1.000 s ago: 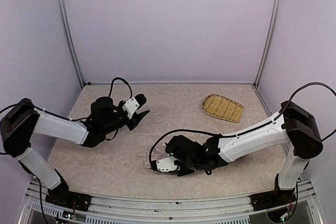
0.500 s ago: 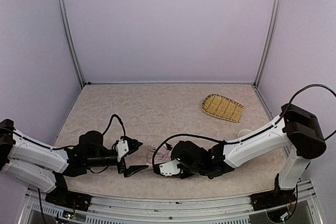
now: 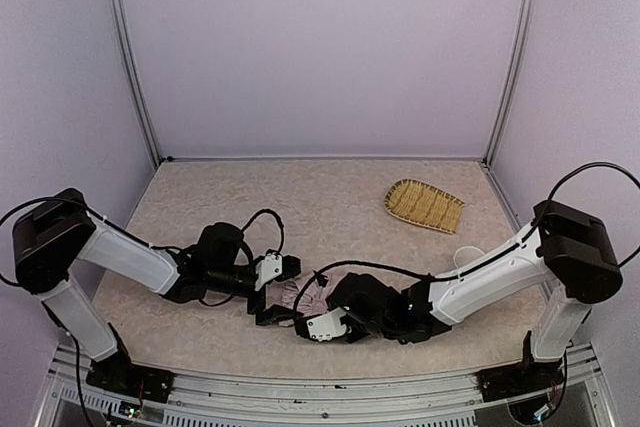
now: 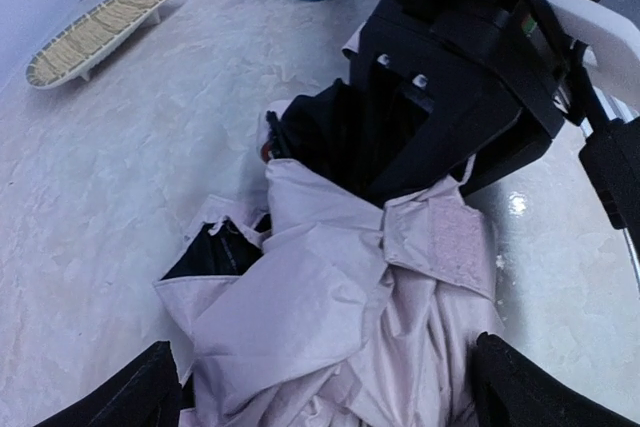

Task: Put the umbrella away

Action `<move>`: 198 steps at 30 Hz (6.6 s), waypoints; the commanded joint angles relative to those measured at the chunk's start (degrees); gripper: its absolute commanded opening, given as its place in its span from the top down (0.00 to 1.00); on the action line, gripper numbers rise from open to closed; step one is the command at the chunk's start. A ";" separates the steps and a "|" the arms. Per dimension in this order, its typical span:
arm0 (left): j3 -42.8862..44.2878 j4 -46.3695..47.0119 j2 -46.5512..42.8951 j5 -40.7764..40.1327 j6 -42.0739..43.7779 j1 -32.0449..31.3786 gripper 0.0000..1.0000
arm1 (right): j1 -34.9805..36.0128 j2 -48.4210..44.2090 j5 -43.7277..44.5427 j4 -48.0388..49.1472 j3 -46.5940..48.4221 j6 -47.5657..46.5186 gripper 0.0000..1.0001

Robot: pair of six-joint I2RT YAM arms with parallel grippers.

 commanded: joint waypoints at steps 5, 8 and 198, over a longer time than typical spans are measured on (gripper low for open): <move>-3.55 3.57 2.20 4.32 2.82 -4.05 0.01 | 0.36 1.28 -5.46 -11.84 -2.50 -1.95 1.00; -4.83 6.25 4.65 -2.52 4.21 -4.58 0.06 | 0.36 1.78 -5.87 -12.20 -2.24 -1.42 1.00; 33.13 -34.93 33.57 1.53 -14.53 9.85 1.00 | -20.39 -8.60 -32.09 -23.85 2.89 59.65 0.84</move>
